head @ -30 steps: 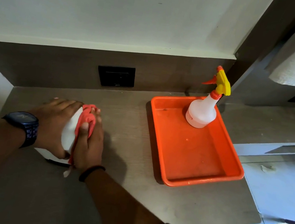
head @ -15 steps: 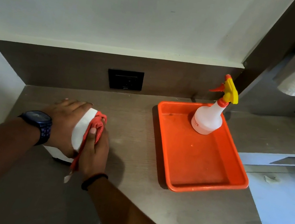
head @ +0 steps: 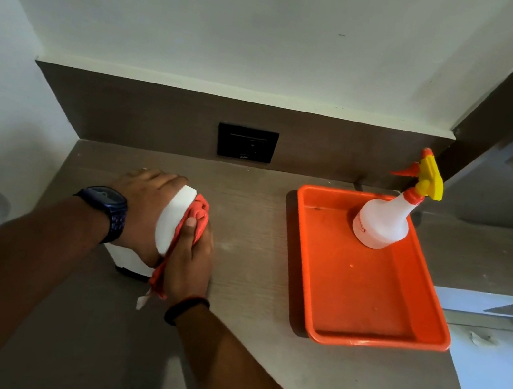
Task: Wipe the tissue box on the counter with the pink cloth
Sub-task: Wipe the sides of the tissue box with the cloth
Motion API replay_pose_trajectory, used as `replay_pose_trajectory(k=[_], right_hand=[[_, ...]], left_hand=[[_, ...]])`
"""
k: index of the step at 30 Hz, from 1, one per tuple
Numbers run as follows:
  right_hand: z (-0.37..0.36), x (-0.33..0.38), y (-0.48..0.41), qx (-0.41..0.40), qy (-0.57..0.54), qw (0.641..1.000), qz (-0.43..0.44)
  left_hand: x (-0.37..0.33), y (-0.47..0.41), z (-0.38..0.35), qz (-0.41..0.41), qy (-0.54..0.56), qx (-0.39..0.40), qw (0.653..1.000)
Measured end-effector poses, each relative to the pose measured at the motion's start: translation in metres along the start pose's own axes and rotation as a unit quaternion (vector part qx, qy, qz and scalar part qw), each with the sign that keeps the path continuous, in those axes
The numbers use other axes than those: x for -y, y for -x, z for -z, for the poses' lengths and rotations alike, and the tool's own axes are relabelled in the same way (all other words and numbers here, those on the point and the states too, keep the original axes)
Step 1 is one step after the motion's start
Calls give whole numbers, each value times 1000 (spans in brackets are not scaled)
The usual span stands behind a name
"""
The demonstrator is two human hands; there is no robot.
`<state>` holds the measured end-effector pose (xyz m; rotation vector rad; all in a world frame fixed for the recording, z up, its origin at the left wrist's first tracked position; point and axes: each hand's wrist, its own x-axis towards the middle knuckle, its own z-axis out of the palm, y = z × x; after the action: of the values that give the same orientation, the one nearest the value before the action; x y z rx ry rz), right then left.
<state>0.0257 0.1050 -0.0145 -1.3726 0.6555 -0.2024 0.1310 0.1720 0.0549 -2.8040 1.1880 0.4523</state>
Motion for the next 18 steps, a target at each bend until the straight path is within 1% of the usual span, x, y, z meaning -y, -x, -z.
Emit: replay_pose_trajectory(k=[2,4,8,12,16,18], right_hand=[[0,7,-9,7,10,1000,19],[-2,14,-22,-7,25,999,33],[-5,-4,-38,-20,-5,1000,-12],[-10,-26,-26,-32,-25,998,-51],[-2,-1,-8,-26,-43,997,-66],[8,8,-11,-13,-56,996,-65]], left_hand=[[1,-1,-4,-5,-11,-8,1000],[3,-1,-8,-3,-10,-27,1000],[2,1,-8,12,10,-40,999],[3,2,-8,18,12,-34,999],[3,4,-8,27,24,-33,999],[1,7,-10,47,37,-38,997]])
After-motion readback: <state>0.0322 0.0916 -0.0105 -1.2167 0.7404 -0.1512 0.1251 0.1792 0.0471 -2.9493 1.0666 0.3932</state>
